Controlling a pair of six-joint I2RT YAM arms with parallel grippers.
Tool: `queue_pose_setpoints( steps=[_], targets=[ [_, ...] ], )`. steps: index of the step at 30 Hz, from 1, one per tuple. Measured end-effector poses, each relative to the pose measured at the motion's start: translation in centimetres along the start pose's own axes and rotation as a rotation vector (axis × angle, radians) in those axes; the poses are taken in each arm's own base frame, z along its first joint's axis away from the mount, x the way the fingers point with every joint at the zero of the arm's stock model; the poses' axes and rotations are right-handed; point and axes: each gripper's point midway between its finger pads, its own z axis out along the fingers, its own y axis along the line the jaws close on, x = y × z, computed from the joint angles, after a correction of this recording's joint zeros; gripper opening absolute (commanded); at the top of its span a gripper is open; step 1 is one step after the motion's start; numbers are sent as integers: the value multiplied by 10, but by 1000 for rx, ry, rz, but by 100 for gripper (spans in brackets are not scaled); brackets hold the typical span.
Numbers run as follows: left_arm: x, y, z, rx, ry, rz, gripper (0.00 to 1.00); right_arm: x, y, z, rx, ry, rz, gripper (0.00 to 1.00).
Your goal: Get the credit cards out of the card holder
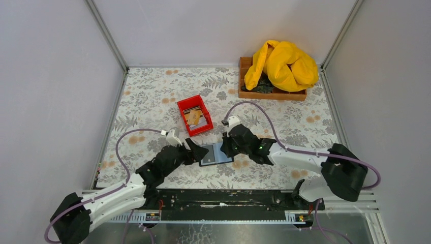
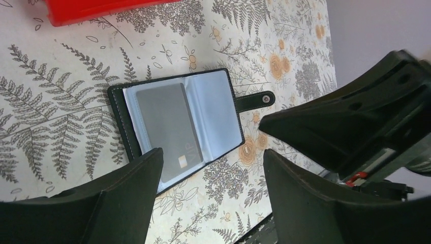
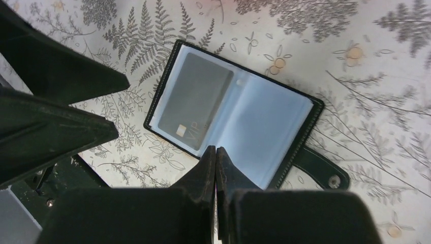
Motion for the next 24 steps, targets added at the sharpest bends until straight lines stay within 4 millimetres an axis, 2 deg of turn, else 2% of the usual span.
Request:
queue_pose_setpoints(
  steps=[4,8,17,20,24],
  targets=[
    [-5,4,8,41,54,-54,79,12,6,18,-68,51,13,0],
    [0,5,10,90,101,-82,79,22,5,31,-110,92,24,0],
    [6,-10,14,206,166,-89,80,40,-4,44,-165,130,62,0],
    [10,-8,16,206,186,-91,80,48,-10,48,-161,154,75,0],
    [13,-5,18,195,198,-93,80,45,-13,51,-173,148,91,0]
  ],
)
